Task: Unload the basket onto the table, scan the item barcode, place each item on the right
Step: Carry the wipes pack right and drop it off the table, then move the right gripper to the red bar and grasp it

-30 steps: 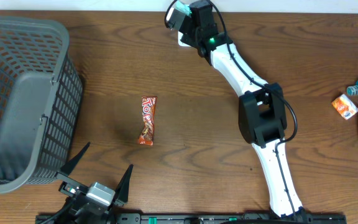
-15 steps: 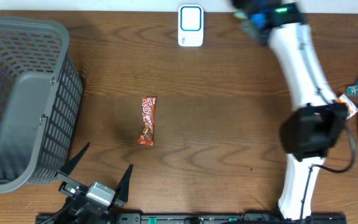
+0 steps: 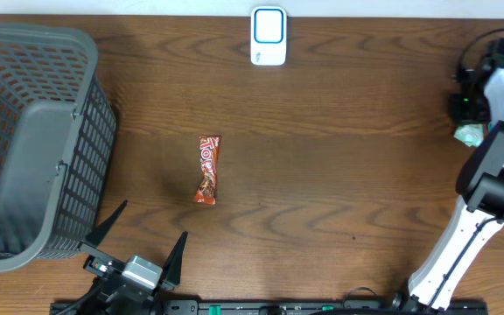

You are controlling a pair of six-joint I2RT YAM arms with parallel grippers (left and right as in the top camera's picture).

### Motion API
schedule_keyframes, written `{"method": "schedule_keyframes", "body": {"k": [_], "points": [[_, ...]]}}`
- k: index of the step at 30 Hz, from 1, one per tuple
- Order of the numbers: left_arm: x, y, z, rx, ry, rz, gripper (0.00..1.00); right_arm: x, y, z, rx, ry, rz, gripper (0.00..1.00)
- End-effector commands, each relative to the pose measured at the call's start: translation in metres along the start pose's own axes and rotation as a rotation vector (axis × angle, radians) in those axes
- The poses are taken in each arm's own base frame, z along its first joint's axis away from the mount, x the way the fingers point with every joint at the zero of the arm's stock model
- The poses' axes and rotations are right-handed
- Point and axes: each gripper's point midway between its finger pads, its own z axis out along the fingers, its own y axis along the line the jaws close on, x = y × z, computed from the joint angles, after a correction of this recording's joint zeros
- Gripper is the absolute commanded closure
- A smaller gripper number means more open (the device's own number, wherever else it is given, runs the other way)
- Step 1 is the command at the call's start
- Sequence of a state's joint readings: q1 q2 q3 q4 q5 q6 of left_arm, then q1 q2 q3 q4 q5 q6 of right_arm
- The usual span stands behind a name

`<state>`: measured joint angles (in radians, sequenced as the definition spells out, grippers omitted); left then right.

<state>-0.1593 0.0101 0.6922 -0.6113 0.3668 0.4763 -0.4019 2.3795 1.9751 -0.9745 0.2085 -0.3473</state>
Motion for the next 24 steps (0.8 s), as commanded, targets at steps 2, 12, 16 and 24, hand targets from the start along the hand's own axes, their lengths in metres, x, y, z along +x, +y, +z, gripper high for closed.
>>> {"method": "schedule_keyframes", "body": {"k": [2,12,16,24], "points": [[0.000,-0.001,-0.001,0.001,-0.003,0.011,0.02,-0.010,-0.046,-0.040,0.129,-0.074,0.244,0.85],[0.000,-0.001,-0.001,0.000,-0.004,0.011,0.02,-0.066,0.017,-0.214,-0.385,-0.482,0.427,0.01],[0.000,-0.001,-0.001,0.000,-0.004,0.011,0.02,-0.054,0.139,-0.303,-0.920,-0.451,0.280,0.01],[0.000,-0.001,-0.001,0.000,-0.004,0.011,0.02,0.017,0.344,-0.311,-1.095,-0.076,0.003,0.01]]}}
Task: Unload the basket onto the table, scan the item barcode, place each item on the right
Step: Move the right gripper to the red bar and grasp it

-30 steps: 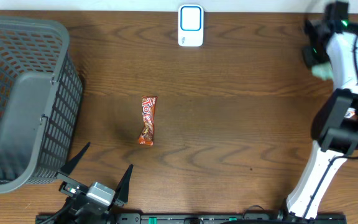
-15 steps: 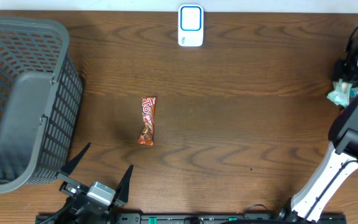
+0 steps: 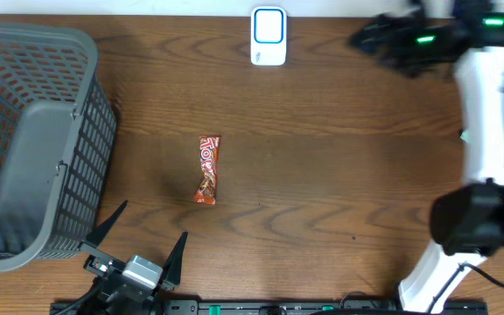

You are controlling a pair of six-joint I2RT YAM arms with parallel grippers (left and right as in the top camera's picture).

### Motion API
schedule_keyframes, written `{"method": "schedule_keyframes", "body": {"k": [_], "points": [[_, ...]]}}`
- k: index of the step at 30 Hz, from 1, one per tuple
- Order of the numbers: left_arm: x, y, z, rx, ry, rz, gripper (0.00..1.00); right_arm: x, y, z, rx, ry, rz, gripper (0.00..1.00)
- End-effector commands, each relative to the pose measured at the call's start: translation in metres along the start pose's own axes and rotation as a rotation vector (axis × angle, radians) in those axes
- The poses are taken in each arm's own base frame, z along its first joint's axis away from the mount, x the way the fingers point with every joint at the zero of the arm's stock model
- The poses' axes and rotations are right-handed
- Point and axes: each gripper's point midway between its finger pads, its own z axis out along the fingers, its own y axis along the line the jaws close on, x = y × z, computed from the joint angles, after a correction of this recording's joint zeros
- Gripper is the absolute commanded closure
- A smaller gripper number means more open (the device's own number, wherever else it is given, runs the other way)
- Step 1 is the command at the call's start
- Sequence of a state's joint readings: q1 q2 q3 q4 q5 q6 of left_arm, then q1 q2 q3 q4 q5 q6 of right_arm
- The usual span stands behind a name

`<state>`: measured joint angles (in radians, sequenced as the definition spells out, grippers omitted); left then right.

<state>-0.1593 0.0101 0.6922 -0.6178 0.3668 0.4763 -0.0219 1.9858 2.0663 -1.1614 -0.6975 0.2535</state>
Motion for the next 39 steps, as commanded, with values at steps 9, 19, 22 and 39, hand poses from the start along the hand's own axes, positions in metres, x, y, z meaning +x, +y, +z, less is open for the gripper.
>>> {"method": "schedule_keyframes", "body": {"k": [9,19,22,39], "points": [[-0.001,0.000,-0.001,-0.002,-0.009,0.013,0.02,0.185,0.082,0.216,0.205,0.349,-0.394,0.01],[-0.001,0.000,-0.001,-0.002,-0.009,0.013,0.02,0.247,0.050,0.293,0.656,0.153,-0.511,0.02],[-0.001,0.000,-0.001,-0.002,-0.009,0.013,0.02,0.265,0.049,0.301,0.655,0.191,-0.530,0.16],[-0.001,0.000,-0.001,-0.002,-0.009,0.013,0.02,0.279,0.095,0.224,-0.027,0.736,-0.378,0.99]]}}
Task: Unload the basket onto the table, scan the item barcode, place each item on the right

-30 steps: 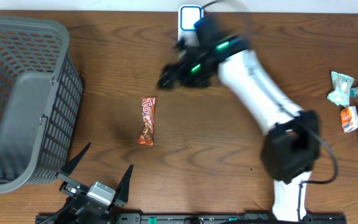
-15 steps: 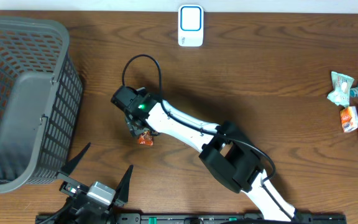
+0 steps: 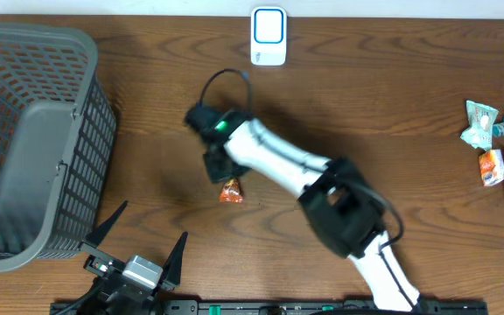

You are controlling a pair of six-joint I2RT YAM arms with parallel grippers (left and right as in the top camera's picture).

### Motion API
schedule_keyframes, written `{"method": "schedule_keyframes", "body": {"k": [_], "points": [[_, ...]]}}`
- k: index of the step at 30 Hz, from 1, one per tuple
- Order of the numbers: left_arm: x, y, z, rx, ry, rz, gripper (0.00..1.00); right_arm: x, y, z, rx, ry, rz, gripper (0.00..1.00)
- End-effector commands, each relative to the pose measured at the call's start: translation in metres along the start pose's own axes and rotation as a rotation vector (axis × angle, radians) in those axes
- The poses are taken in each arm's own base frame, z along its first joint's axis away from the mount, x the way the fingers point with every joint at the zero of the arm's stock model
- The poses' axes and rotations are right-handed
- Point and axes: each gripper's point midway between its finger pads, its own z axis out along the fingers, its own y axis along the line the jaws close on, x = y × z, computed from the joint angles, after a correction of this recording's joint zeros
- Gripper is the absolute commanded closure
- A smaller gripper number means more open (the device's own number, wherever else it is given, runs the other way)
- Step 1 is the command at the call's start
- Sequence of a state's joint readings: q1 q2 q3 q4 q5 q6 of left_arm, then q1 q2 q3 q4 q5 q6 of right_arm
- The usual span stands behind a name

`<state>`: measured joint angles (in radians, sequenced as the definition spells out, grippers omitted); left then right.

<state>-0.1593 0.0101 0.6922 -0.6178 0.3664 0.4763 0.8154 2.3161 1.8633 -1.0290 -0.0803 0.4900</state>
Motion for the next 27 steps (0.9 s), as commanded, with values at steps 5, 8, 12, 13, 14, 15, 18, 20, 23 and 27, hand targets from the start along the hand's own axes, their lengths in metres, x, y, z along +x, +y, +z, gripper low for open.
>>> {"method": "schedule_keyframes", "body": {"k": [5,8,12,13,14,15,18,20,23,27], "points": [[-0.001,0.000,-0.001,-0.002,-0.009,0.013,0.02,0.023,0.021,-0.128,-0.995,0.184,-0.194,0.99],[-0.001,0.000,-0.001,-0.002,-0.009,0.013,0.02,0.023,0.002,-0.148,-1.093,0.239,-0.056,0.99],[-0.001,0.000,-0.001,-0.002,-0.009,0.013,0.02,0.025,-0.003,-0.167,-1.191,0.254,-0.004,0.99],[-0.001,0.000,-0.001,-0.002,-0.009,0.013,0.02,0.026,-0.002,-0.172,-1.219,0.252,-0.004,0.99],[-0.001,0.000,-0.001,-0.002,-0.009,0.013,0.02,0.027,-0.001,-0.176,-1.234,0.256,0.002,0.99],[-0.001,0.000,-0.001,-0.002,-0.009,0.013,0.02,0.029,-0.001,-0.177,-1.237,0.274,0.019,0.99],[-0.001,0.000,-0.001,-0.002,-0.009,0.013,0.02,0.035,-0.001,-0.180,-1.231,0.322,0.063,0.99],[-0.001,0.000,-0.001,-0.002,-0.009,0.013,0.02,0.037,-0.001,-0.181,-1.229,0.337,0.076,0.99],[-0.001,0.000,-0.001,-0.002,-0.010,0.013,0.02,0.036,-0.001,-0.180,-1.234,0.310,0.043,0.99],[-0.001,0.000,-0.001,-0.002,-0.010,0.013,0.02,0.036,-0.008,-0.164,-1.173,0.155,-0.219,0.99]]}}
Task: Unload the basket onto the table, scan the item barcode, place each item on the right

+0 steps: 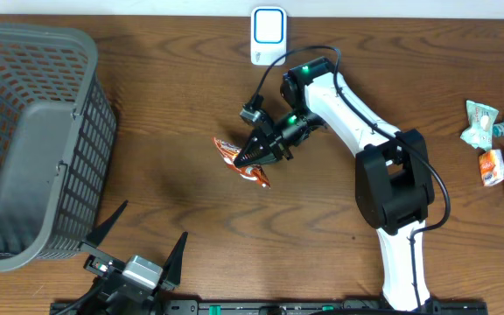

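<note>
The orange-red snack bar [241, 164] hangs tilted above the table's middle, with my right gripper [252, 157] shut on it. The white and blue barcode scanner [269, 36] stands at the table's far edge, some way beyond the bar. My right arm [348, 114] reaches in from the right. My left gripper [138, 245] stands open at the near edge, left of centre, with nothing between its fingers.
A big grey mesh basket [33, 140] fills the left side of the table. Several snack packets [497, 149] lie at the right edge.
My right gripper was down over the bar on the table. It now holds the bar lifted and turned, a bit to the right and nearer the scanner. The left arm has not moved.
The bar lay alone mid-table while my right arm was over the packets at the right edge. The arm then stood at the far right, then reached down on the bar. Now the bar is off the table in the right gripper.
</note>
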You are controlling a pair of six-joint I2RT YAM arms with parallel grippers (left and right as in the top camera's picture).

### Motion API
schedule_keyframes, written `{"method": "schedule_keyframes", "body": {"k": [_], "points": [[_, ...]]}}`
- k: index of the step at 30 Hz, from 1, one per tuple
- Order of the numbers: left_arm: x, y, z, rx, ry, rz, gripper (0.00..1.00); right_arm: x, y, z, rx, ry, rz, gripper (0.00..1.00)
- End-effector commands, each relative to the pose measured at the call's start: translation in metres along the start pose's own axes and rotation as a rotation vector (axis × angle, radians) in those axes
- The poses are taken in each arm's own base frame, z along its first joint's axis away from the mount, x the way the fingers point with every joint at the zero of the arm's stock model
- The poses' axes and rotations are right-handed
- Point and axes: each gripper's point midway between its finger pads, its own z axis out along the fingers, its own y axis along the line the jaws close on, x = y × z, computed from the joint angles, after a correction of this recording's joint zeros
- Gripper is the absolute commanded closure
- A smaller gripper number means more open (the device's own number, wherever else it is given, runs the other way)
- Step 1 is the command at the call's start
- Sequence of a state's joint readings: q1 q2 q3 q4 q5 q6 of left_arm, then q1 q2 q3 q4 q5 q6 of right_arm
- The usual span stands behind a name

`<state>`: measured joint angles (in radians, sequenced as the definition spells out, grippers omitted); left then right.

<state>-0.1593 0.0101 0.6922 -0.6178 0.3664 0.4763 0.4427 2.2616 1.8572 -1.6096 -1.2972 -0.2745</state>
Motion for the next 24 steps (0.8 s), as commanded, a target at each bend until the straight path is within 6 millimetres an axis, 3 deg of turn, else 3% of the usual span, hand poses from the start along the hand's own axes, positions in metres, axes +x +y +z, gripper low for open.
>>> {"method": "schedule_keyframes", "body": {"k": [1,5,11,15,19,21,23,24], "points": [[-0.001,0.000,-0.001,-0.001,-0.010,0.013,0.02,0.002,-0.022,-0.004,0.179,0.046,-0.396,0.99],[-0.001,0.000,-0.001,-0.002,-0.010,0.013,0.02,0.003,-0.064,-0.001,0.408,0.161,-0.529,0.99],[-0.001,0.000,-0.001,-0.002,-0.010,0.013,0.02,-0.010,-0.098,0.005,0.615,0.233,-0.638,0.99],[-0.001,0.000,-0.001,-0.002,-0.010,0.013,0.02,-0.021,-0.110,0.019,0.651,0.233,-0.715,0.99],[-0.001,0.000,-0.001,-0.002,-0.010,0.013,0.02,-0.033,-0.124,0.036,0.686,0.223,-0.808,0.73],[-0.001,0.000,-0.001,-0.002,-0.010,0.013,0.02,-0.039,-0.131,0.034,0.758,0.222,-0.804,0.68],[-0.001,0.000,-0.001,-0.002,-0.010,0.013,0.02,-0.045,-0.132,0.028,0.830,0.205,-0.765,0.47],[-0.001,0.000,-0.001,-0.002,-0.010,0.013,0.02,-0.047,-0.132,0.025,0.865,0.192,-0.736,0.43]]}}
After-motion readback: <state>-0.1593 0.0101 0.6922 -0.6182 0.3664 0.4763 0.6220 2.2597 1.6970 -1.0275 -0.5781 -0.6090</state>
